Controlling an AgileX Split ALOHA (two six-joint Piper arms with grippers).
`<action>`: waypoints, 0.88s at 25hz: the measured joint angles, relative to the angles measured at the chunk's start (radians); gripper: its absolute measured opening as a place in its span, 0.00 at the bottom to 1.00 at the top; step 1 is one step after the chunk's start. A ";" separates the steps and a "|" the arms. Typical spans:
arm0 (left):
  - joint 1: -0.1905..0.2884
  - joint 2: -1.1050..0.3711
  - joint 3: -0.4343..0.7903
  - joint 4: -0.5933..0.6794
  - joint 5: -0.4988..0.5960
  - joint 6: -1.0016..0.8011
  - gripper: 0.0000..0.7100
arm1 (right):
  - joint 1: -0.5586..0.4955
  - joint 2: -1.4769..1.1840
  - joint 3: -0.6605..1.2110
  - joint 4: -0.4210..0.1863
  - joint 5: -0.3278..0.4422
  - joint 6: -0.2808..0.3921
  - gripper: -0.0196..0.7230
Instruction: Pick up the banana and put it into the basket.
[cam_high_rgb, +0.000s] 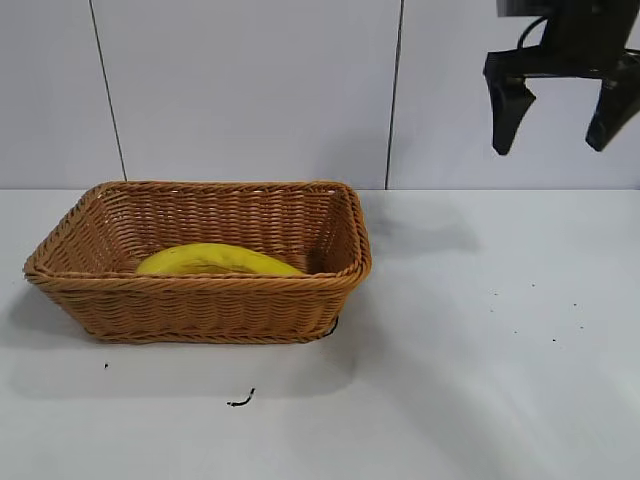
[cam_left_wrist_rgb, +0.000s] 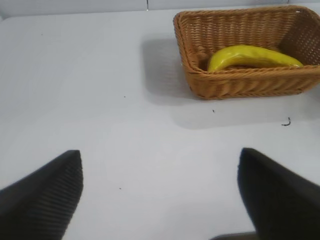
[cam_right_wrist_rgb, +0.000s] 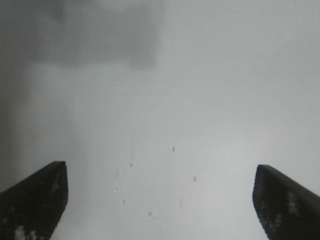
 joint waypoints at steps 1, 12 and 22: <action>0.000 0.000 0.000 0.000 0.000 0.000 0.89 | 0.000 -0.047 0.073 0.000 0.000 0.000 0.95; 0.000 0.000 0.000 0.000 0.000 0.000 0.89 | 0.000 -0.651 0.615 0.006 -0.023 -0.011 0.95; 0.000 0.000 0.000 0.000 0.000 0.000 0.89 | 0.000 -1.290 0.760 0.008 -0.185 -0.037 0.95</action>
